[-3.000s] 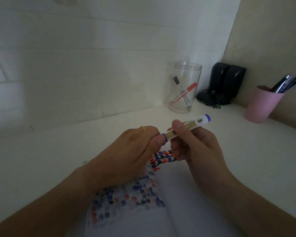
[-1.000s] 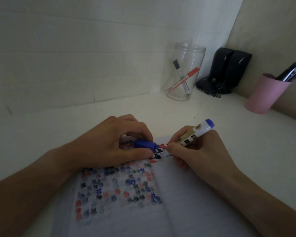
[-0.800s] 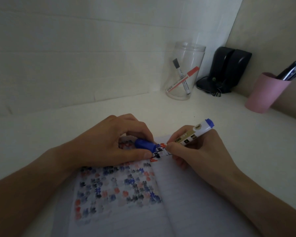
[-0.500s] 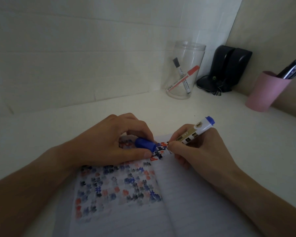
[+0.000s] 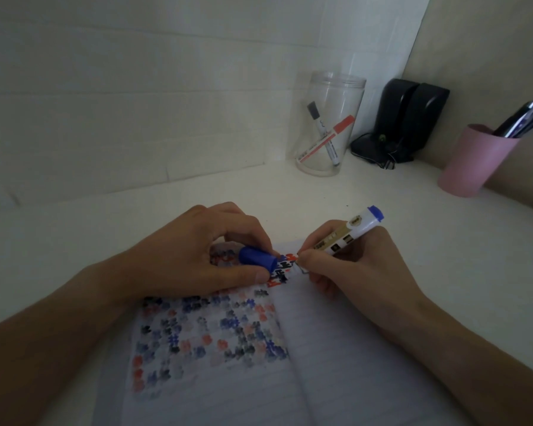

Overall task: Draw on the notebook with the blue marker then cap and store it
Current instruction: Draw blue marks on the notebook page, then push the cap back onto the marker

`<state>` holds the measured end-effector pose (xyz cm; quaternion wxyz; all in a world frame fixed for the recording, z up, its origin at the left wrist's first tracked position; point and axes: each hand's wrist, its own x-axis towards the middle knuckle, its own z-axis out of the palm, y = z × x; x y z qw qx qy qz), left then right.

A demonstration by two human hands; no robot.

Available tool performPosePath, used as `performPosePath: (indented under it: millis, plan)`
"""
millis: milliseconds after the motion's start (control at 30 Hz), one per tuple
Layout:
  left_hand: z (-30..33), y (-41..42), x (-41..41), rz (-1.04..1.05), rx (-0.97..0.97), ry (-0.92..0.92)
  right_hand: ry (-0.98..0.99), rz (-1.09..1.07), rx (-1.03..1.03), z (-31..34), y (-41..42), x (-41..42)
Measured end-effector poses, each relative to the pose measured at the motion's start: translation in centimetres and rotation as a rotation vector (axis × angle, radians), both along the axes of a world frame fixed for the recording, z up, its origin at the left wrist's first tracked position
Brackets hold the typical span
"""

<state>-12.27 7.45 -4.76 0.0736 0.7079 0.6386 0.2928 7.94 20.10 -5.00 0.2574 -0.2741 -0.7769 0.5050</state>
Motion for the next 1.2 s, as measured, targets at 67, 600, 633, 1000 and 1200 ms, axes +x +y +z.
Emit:
performPosePath:
  millis: [67, 600, 633, 1000, 1200]
  plan:
    - [0.0, 0.0, 0.0, -0.004, 0.002, 0.003, -0.019, 0.016, 0.028, 0.1, -0.1, 0.0]
    - [-0.1, 0.1, 0.0, 0.014, 0.001, -0.038, 0.154, -0.077, -0.087, 0.1, 0.8, 0.0]
    - [-0.2, 0.0, 0.0, 0.022, 0.000, -0.052, 0.212, -0.096, -0.136, 0.2, 1.0, 0.1]
    - [-0.7, 0.6, -0.1, 0.260, 0.149, -0.057, 0.435, -0.137, -0.487, 0.2, 2.1, -0.2]
    - [-0.6, 0.5, -0.3, 0.287, 0.187, 0.004, 0.397, -0.122, -0.398, 0.1, 2.0, -0.3]
